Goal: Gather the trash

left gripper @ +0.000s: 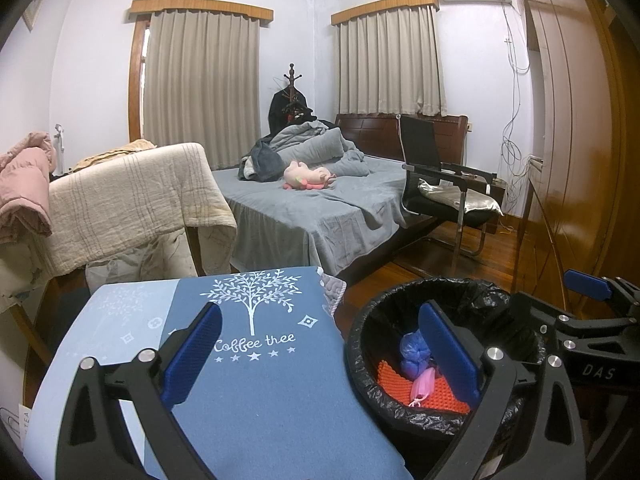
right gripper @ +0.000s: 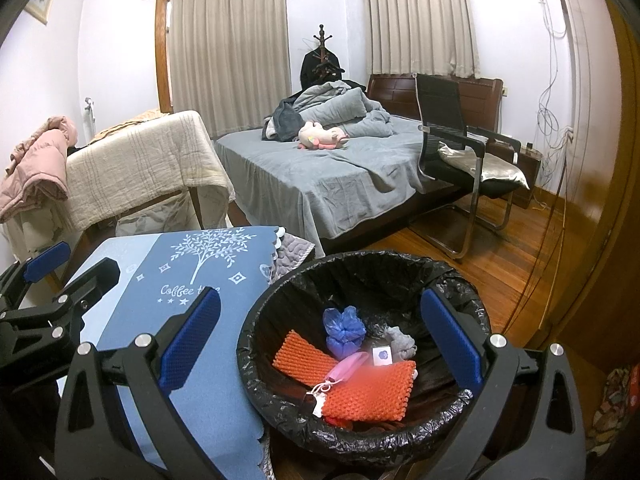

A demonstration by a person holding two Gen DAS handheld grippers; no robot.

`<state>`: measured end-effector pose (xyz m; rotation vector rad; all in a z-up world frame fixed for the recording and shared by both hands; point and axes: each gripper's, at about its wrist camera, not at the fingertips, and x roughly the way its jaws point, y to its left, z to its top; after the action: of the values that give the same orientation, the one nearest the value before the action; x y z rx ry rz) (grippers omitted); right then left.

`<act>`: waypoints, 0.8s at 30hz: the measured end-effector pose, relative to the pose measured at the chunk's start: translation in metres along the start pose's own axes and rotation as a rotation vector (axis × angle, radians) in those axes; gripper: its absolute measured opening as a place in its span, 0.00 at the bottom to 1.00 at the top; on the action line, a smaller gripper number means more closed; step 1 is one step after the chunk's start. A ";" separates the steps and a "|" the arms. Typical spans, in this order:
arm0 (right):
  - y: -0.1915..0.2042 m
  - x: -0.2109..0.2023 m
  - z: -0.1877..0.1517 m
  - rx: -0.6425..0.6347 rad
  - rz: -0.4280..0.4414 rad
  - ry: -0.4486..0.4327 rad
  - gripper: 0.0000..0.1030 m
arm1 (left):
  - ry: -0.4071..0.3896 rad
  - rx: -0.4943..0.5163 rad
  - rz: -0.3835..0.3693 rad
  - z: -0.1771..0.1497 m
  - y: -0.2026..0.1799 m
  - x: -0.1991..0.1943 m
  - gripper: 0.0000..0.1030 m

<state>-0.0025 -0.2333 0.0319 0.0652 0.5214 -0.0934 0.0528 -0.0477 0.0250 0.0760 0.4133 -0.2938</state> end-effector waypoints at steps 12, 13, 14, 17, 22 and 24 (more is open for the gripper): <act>0.002 0.000 0.000 -0.001 0.000 0.000 0.95 | 0.001 -0.003 0.000 0.000 0.002 0.000 0.94; 0.002 0.000 0.000 -0.001 0.000 0.000 0.95 | 0.002 -0.003 -0.001 0.000 0.002 0.000 0.94; 0.002 0.000 0.000 0.000 0.000 0.001 0.95 | 0.002 -0.002 0.000 0.000 0.001 0.000 0.94; 0.002 0.000 0.000 -0.001 -0.001 0.001 0.95 | 0.002 -0.003 0.000 0.000 0.002 0.000 0.94; 0.002 0.001 0.000 0.000 -0.001 0.001 0.95 | 0.003 -0.002 0.000 0.000 0.002 0.000 0.94; 0.002 0.000 0.000 0.000 0.000 0.001 0.95 | 0.004 -0.004 -0.002 0.000 0.002 0.000 0.94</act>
<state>-0.0022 -0.2315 0.0316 0.0656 0.5227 -0.0938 0.0534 -0.0455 0.0254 0.0728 0.4176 -0.2945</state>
